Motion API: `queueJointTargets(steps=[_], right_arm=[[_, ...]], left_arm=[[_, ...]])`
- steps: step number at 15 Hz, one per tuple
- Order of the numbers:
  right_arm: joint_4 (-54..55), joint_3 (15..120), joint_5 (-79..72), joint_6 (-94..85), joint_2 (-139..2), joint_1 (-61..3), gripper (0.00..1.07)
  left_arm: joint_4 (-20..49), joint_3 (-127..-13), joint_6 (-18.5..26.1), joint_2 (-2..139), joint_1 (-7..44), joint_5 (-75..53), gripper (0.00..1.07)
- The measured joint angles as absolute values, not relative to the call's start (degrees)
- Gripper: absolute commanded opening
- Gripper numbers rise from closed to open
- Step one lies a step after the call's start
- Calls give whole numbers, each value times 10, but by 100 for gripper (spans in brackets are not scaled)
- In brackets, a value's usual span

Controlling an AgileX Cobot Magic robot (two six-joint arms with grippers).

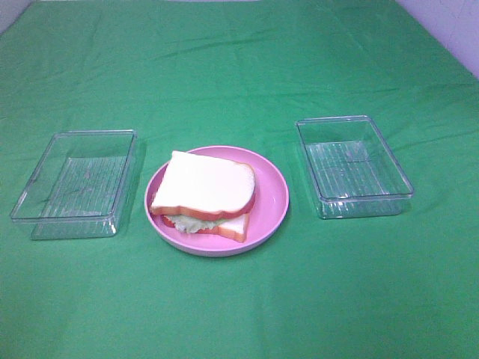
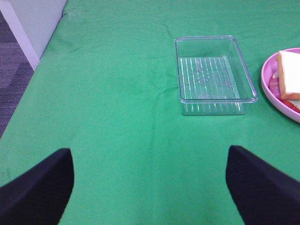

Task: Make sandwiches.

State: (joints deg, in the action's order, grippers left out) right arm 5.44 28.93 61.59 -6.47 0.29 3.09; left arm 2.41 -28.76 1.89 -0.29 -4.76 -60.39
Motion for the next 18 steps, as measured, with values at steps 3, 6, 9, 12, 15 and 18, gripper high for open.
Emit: queueJointTargets(steps=[3,6,9,12,15,18], right_arm=[[54,289,616,-65,3,31,68],[54,289,616,-65,3,31,68],[54,289,616,-65,3,31,68],[54,289,616,-65,3,31,68],[54,289,616,-65,3,31,68],[54,289,616,-65,3,31,68]], left_arm=[[24,-288,19,-3,-22,-604,83],[25,-288,19,-3,-14,-604,83],[25,-288,19,-3,-14,-604,83],[25,-288,19,-3,-14,-604,83],[25,-288,19,-3,-14,-604,83],[25,-288,19,-3,-14,-604,83]])
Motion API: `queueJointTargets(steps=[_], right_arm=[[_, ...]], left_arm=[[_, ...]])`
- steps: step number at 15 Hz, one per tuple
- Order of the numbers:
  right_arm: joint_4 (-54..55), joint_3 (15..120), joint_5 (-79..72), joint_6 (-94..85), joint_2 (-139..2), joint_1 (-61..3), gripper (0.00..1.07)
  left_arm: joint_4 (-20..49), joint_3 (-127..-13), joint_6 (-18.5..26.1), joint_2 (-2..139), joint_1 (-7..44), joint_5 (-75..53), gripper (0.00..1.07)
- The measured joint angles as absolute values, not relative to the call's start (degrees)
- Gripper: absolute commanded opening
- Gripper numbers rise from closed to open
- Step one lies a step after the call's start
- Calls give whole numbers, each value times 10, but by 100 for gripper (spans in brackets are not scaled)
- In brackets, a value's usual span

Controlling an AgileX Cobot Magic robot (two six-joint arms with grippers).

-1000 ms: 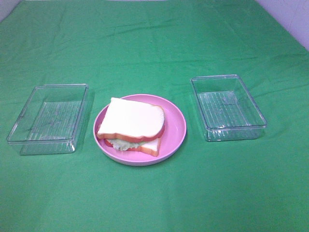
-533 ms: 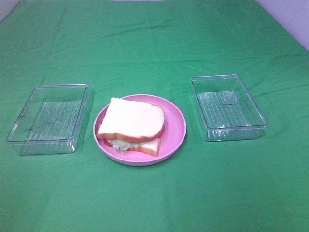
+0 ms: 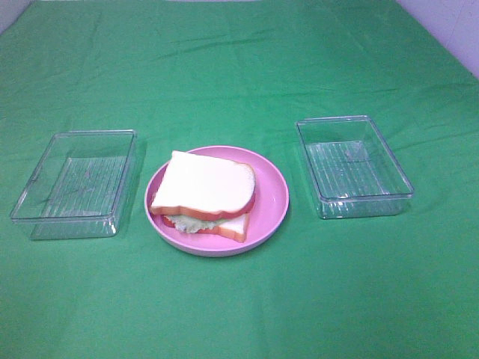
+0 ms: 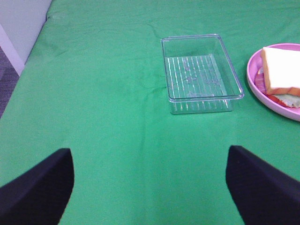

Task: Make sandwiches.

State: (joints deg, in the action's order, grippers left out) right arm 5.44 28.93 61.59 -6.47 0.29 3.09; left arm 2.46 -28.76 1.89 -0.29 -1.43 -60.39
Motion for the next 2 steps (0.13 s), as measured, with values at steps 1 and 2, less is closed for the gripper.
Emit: queueJointTargets(steps=[1,2], right_arm=[[54,289,616,-65,3,31,68],[54,289,616,-65,3,31,68]], left_arm=[[25,-288,19,-3,-14,-604,83],[25,-288,19,-3,-14,-604,83]])
